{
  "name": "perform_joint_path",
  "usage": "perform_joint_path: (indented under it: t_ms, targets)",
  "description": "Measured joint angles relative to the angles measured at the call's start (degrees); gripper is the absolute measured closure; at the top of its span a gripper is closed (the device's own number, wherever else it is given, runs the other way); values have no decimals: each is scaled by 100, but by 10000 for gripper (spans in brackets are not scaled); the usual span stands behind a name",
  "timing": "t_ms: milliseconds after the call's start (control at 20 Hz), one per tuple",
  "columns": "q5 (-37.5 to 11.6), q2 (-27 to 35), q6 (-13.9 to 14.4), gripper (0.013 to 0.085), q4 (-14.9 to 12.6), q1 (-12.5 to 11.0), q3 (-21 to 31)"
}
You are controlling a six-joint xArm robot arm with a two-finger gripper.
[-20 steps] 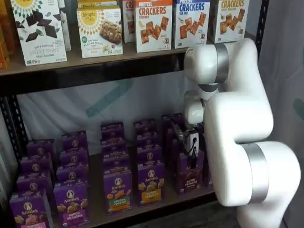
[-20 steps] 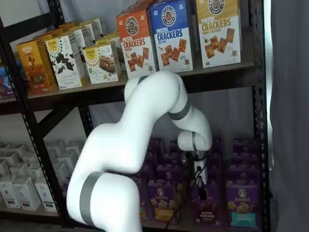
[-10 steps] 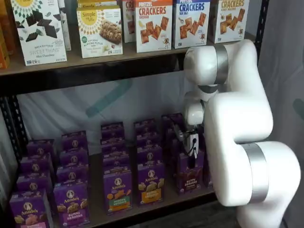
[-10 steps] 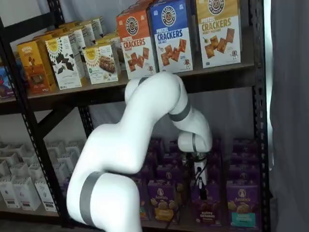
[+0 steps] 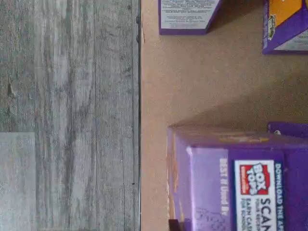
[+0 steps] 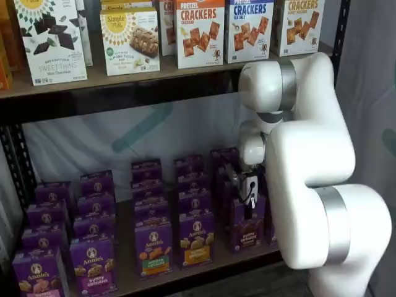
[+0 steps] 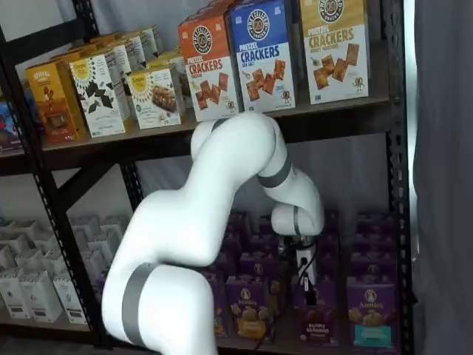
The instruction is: Pick up the purple box with a brown patch in the center, on the bottom shelf, the fifth box from the left
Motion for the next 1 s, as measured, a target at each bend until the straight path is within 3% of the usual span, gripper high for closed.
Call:
perform_joint_path:
  t_ms: [300, 450, 700, 1000]
  targets:
    - [-51, -63, 41, 610, -93, -42, 107]
    - [-132, -133, -26, 690, -47, -70, 224]
    - [-79, -263, -130, 690, 60, -81, 376]
    - [-224, -686, -701, 690, 802, 17, 956]
